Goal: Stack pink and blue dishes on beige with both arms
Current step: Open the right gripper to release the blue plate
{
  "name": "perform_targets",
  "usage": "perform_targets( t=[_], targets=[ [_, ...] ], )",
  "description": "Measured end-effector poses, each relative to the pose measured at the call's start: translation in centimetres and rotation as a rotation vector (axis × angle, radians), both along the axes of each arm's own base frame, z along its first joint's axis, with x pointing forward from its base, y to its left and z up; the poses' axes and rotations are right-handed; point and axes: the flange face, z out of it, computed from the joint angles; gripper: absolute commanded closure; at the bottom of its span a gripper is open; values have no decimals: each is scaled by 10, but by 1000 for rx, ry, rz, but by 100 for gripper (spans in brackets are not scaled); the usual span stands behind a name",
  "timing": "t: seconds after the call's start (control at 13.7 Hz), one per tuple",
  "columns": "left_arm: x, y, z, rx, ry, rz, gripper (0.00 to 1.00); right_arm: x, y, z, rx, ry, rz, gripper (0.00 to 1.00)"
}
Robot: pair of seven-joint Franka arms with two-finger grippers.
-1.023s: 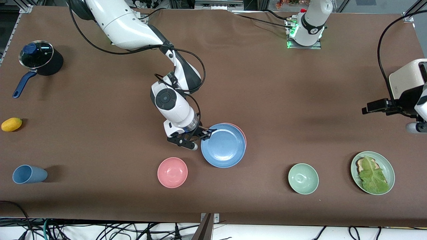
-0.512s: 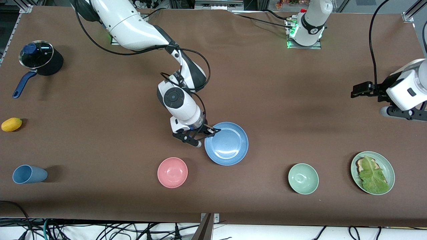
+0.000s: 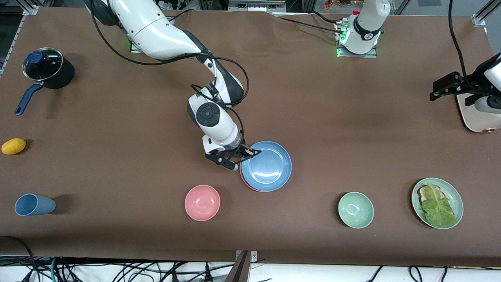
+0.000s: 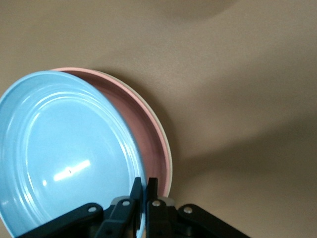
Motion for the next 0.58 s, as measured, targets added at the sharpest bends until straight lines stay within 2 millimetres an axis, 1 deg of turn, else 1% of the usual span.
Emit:
perform_targets(
  t=[0.07,0.22,0.37,0.51,0.58],
  targets=[
    [-1,0,2,0,-1,0,0,0,0,-1,-2,1,0,56],
    [-3,-2,4,0,2,-2,0,1,-2,-1,-4,-1,-2,36],
    [-8,-7,7,2,13,26,0,5,-7,0,-16,-7,-1,21],
    [-12,-12,10,5,18,55,0,10,-18,3,-75,-9,28,3],
    [-12,-14,11,5,18,55,0,13,-24,8,-107,-8,51,1]
  ],
)
